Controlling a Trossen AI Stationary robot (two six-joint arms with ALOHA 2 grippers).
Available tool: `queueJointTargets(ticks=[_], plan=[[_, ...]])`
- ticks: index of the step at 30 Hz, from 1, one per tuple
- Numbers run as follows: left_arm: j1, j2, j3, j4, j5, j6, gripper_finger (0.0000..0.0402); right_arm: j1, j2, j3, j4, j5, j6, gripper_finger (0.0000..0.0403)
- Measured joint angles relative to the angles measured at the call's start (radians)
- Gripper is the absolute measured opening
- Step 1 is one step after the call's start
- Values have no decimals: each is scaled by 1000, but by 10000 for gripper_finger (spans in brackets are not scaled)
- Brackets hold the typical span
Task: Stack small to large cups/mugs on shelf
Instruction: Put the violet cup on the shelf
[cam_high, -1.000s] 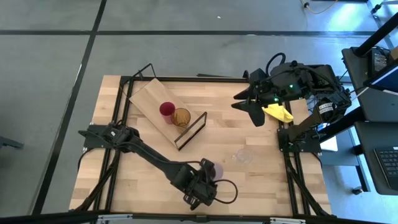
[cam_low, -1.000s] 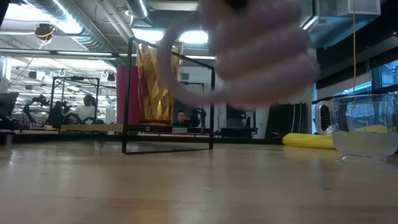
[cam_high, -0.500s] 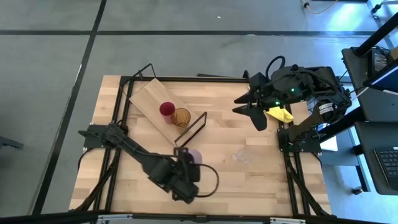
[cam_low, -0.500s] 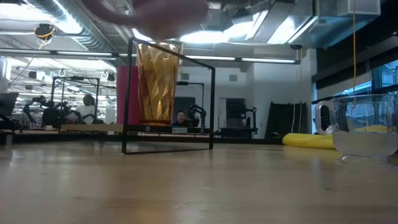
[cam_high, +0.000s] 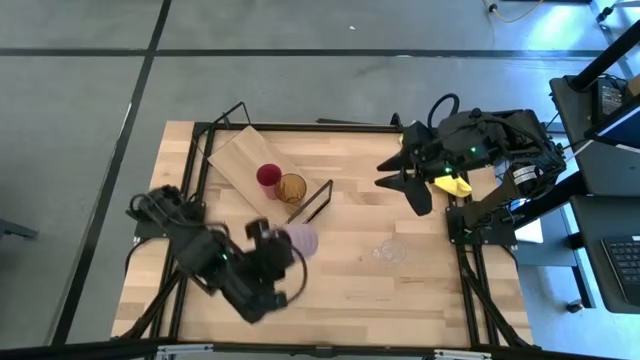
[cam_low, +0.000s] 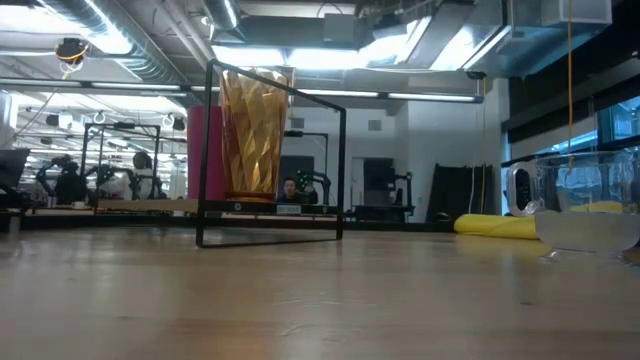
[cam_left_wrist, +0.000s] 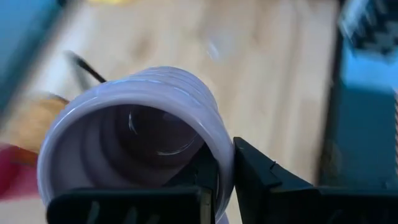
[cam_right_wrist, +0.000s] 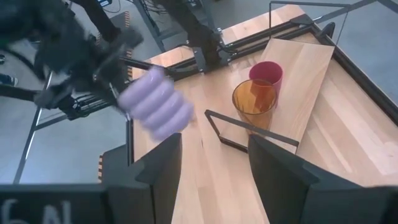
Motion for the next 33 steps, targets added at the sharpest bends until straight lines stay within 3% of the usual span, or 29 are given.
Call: queueJointTargets(ticks=[5,12,18,22,25,29,33], plan=[[62,-83,0,0,-168,60,27,18,0,0,1,0,4,186],[240,-202,0,-1,-250,227,27,45,0,0,1,7,45,186],[452,-303,-3,-2,-77,390,27,60,0,0,1,43,56,186],[614,-399,-67,0,1,482,27,59,0,0,2,47,67,186],[750,-485,-169,-1,69,535,27,59,0,0,2,46,79,186],[933,-590,-348,-3,249,599,27,59,0,0,2,46,79,186],[1024,-660,-555,-3,377,662,27,59,0,0,2,58,78,186]])
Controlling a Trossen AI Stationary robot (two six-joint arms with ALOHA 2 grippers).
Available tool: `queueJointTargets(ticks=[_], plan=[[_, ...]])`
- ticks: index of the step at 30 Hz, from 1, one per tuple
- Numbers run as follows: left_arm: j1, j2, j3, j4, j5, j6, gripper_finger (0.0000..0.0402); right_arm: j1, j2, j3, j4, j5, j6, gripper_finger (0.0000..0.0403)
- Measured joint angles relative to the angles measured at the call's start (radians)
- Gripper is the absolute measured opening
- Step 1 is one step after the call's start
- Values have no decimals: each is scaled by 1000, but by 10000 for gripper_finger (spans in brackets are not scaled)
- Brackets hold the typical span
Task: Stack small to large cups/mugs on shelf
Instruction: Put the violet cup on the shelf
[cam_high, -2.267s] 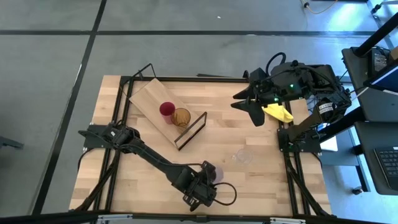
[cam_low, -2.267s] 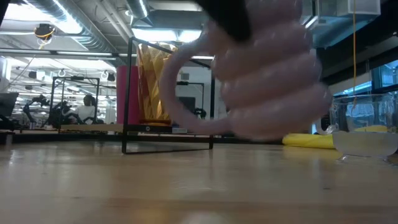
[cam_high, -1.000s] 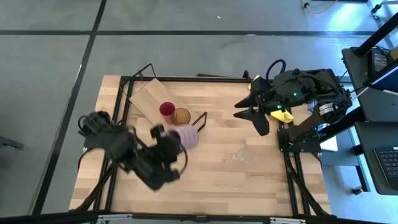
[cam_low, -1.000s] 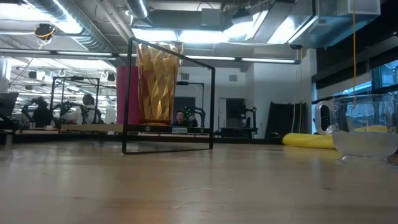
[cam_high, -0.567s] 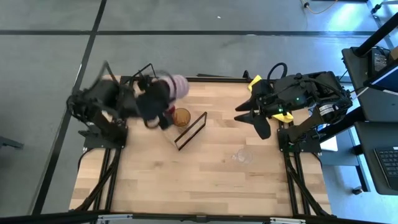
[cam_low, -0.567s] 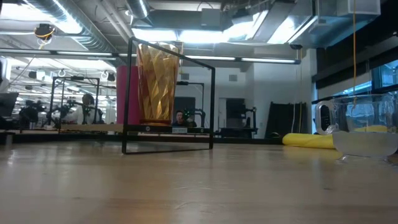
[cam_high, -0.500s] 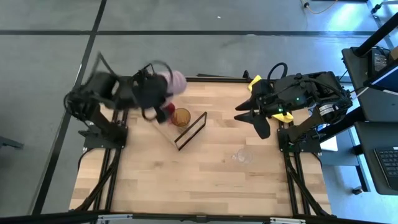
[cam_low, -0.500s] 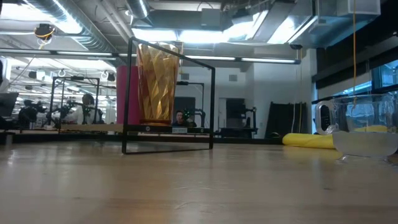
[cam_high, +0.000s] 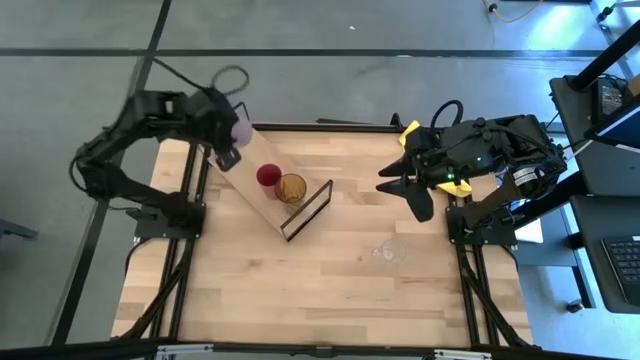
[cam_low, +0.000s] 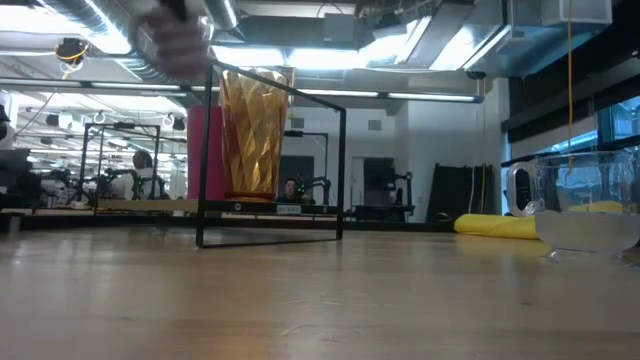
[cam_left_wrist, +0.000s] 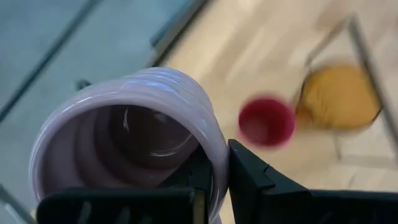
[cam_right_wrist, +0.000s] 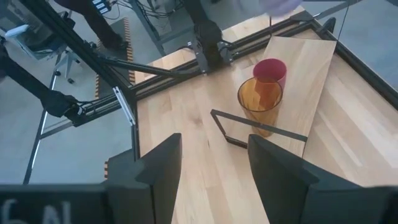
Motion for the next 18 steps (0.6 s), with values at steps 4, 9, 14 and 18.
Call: queueJointTargets(ticks=[4,9,14,18], plan=[[34,-23,-188,3,72,50,27,0,0,0,0,2,8,186],[52,-26,-362,53,165,108,28,4,0,0,0,3,23,186],[59,-25,-501,148,203,127,27,10,0,0,0,33,15,186],[68,-25,-564,265,200,116,28,15,0,0,0,43,10,186]])
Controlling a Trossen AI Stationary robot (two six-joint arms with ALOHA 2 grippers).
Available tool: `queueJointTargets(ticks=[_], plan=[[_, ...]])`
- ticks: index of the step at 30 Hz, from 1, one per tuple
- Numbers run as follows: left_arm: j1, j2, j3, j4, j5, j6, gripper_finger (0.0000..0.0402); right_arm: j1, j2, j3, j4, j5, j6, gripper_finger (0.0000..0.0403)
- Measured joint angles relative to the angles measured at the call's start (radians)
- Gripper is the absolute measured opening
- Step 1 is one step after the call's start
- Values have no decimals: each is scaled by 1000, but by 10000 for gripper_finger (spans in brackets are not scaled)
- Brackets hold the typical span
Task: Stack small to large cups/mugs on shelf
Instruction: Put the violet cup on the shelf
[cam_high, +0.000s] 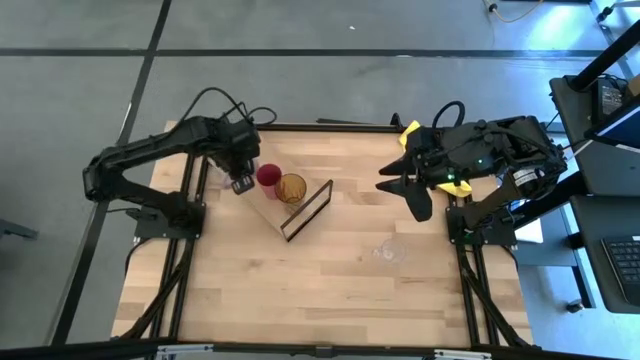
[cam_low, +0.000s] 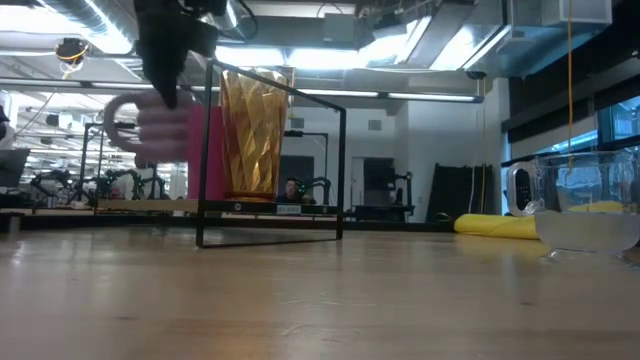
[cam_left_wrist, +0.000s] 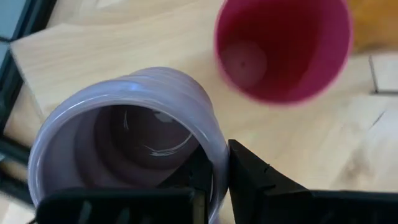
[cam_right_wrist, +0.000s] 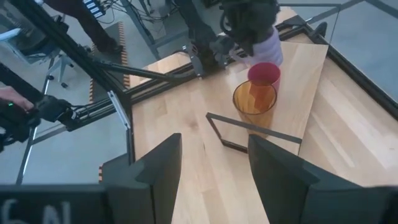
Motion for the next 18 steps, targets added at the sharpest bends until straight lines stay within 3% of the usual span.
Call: queueJointTargets(ticks=[10,18], plan=[[67,15,-130,152,38,35,29,1,0,0,0,6,-7,186],[136,15,-133,217,86,113,28,1,0,0,0,31,-6,186]])
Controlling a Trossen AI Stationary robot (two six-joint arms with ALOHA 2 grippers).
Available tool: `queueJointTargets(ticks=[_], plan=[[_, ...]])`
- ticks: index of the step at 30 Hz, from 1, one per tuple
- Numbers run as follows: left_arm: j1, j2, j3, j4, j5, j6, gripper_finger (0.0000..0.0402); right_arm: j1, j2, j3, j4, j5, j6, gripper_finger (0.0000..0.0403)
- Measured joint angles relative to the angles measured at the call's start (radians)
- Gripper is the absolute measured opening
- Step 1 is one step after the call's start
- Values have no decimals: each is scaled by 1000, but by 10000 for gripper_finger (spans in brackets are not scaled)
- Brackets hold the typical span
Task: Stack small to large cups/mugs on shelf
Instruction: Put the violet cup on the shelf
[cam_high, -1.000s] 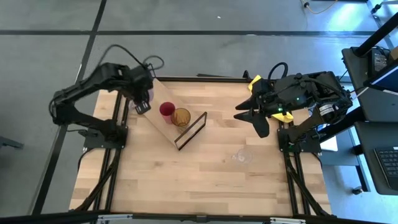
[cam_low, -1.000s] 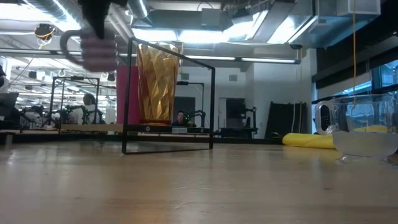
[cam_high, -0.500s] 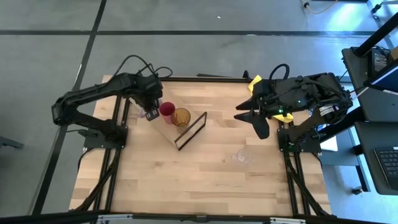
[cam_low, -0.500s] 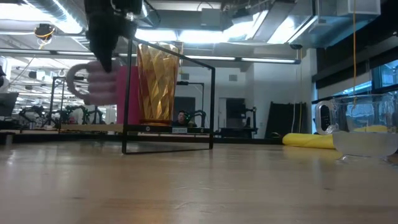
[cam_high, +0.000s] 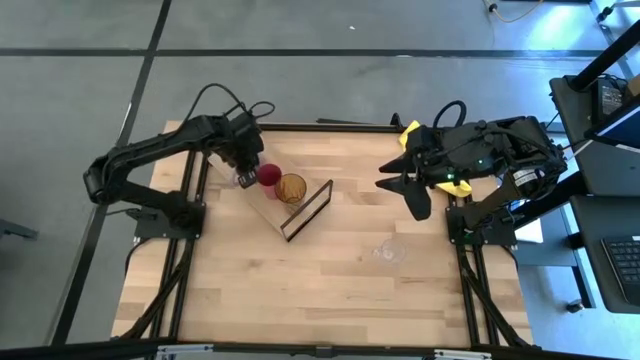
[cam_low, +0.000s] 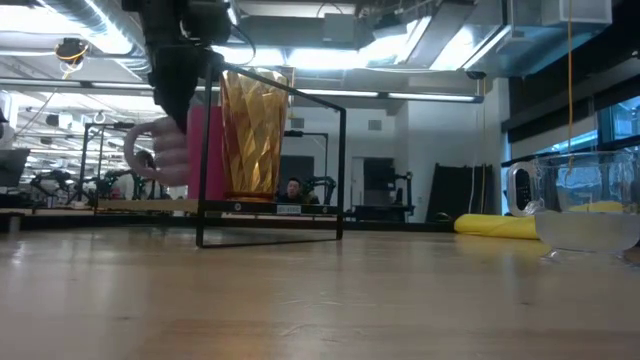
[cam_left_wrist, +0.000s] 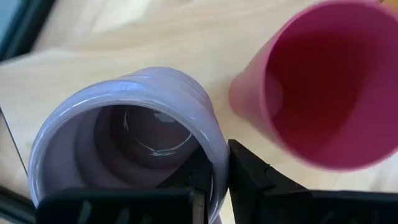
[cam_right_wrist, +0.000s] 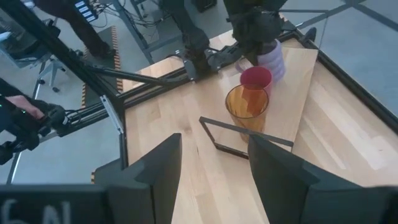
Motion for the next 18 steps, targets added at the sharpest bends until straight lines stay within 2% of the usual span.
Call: queueJointTargets(ticks=[8,18], plan=[[68,44,0,-2,55,64,28,0,0,0,0,7,22,186],[69,111,2,4,119,76,29,0,0,0,-12,21,46,186]])
